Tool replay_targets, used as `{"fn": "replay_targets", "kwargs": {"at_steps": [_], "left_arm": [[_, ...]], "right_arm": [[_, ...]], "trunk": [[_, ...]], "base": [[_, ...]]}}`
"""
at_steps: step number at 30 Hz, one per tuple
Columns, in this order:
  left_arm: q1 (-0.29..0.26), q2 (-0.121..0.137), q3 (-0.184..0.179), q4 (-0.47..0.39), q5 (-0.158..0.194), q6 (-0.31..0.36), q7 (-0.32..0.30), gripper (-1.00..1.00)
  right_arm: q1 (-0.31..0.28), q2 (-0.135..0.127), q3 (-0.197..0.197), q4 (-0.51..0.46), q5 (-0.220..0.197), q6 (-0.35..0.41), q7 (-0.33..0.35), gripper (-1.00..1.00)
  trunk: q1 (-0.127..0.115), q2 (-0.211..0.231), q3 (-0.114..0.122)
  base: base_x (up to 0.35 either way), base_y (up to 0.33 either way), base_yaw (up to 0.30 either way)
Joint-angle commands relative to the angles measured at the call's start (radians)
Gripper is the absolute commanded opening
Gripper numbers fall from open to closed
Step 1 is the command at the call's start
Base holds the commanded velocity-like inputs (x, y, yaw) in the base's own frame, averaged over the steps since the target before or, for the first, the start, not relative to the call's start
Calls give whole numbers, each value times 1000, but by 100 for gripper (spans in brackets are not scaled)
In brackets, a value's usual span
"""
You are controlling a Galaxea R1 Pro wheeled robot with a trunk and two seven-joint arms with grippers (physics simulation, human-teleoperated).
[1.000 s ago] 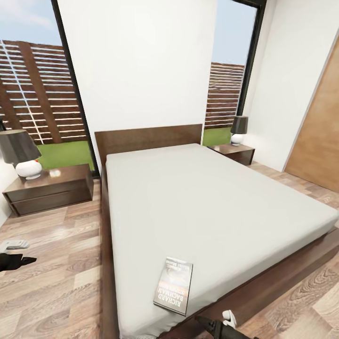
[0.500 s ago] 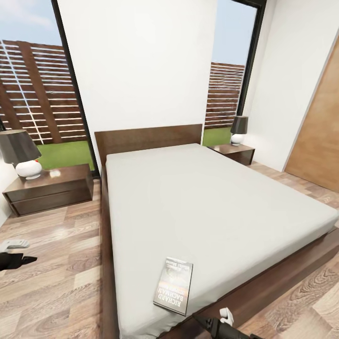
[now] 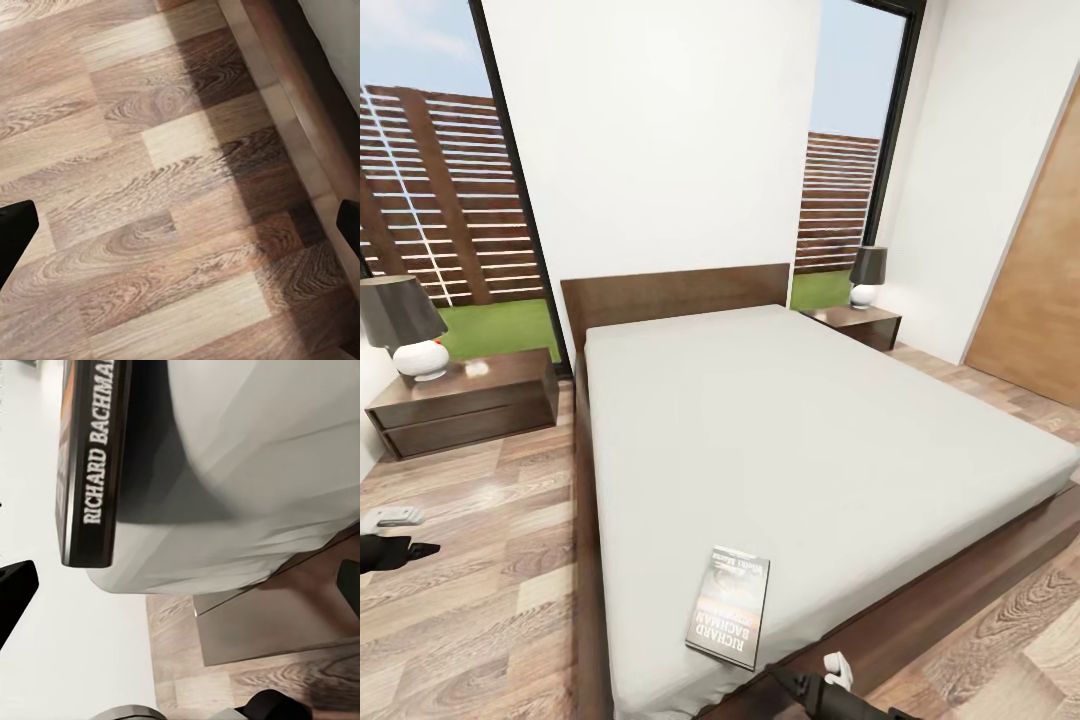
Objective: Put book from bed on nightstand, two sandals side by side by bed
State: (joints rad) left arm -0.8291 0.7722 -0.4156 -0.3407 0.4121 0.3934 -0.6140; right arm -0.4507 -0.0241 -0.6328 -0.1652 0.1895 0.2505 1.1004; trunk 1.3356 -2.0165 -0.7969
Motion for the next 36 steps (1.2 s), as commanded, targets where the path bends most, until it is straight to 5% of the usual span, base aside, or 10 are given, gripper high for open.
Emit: {"fn": "replay_targets", "kwargs": {"at_steps": [1, 36], "left_arm": [[-1, 1, -5, -1, 10, 8, 0, 100], [-1, 1, -3, -1, 10, 7, 0, 100]], "right_arm": [[-1, 2, -9, -1, 8, 9, 5, 100], [-20, 25, -8, 1, 7, 10, 11, 100]], "trunk": [[0, 0, -1], [0, 0, -1]], "base": [[0, 0, 0], [0, 0, 0]]}}
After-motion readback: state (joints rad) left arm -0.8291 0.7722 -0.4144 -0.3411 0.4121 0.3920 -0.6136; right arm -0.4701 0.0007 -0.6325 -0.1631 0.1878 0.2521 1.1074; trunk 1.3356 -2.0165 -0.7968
